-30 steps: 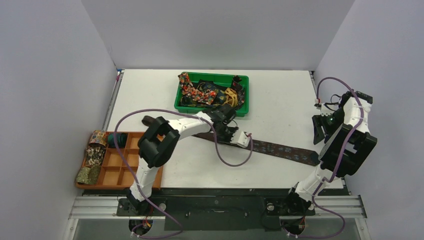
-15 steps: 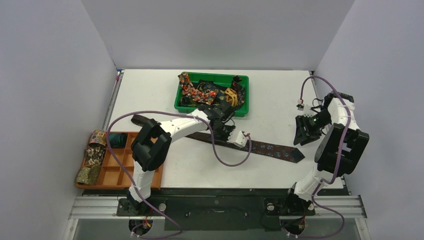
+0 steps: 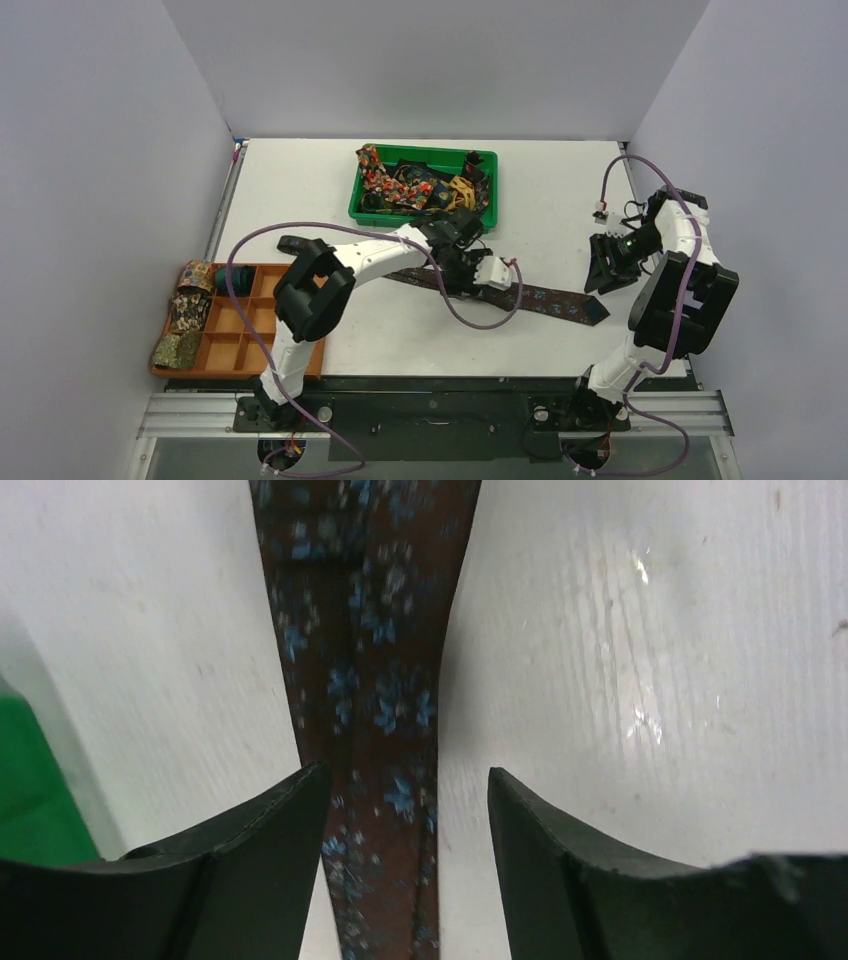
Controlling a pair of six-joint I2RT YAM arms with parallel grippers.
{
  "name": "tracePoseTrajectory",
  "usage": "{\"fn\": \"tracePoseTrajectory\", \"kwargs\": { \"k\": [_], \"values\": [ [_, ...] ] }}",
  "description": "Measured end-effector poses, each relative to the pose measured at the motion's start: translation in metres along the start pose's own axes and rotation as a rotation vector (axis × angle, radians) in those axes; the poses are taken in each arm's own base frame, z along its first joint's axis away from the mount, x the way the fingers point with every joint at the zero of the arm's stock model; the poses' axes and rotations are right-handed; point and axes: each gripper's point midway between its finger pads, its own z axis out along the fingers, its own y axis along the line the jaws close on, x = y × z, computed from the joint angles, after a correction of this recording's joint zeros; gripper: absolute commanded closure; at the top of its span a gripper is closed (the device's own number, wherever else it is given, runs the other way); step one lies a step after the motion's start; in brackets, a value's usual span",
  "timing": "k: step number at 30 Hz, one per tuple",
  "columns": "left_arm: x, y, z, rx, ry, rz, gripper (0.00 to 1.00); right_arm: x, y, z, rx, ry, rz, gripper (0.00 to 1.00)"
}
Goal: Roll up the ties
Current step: Flatten out the tie at the center of the board.
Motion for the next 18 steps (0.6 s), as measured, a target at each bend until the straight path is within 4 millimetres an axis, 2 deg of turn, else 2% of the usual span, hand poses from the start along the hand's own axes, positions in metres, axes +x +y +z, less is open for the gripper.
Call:
{"fn": "tracePoseTrajectory", "kwargs": {
  "k": [2,5,9,14,18],
  "values": [
    [0.014,0.0,-0.007,0.002,-0.045,-0.092,0.49,0.003,0.002,0.001,-0.003,0.0,0.001,0.62],
    [0.02,0.006,-0.021,-0.005,-0.123,-0.188,0.54,0.005,0.004,0.003,-0.014,0.003,0.008,0.63],
    [-0.001,0.011,-0.025,-0.002,-0.25,-0.208,0.6,0.007,0.005,0.007,-0.024,0.004,0.022,0.65],
    [-0.021,-0.001,-0.017,0.041,-0.334,-0.209,0.61,0.007,0.006,0.01,-0.028,0.002,0.035,0.65],
    [-0.03,0.003,-0.011,0.042,-0.375,-0.209,0.61,0.007,0.006,0.011,-0.028,0.002,0.041,0.67]
  ]
}}
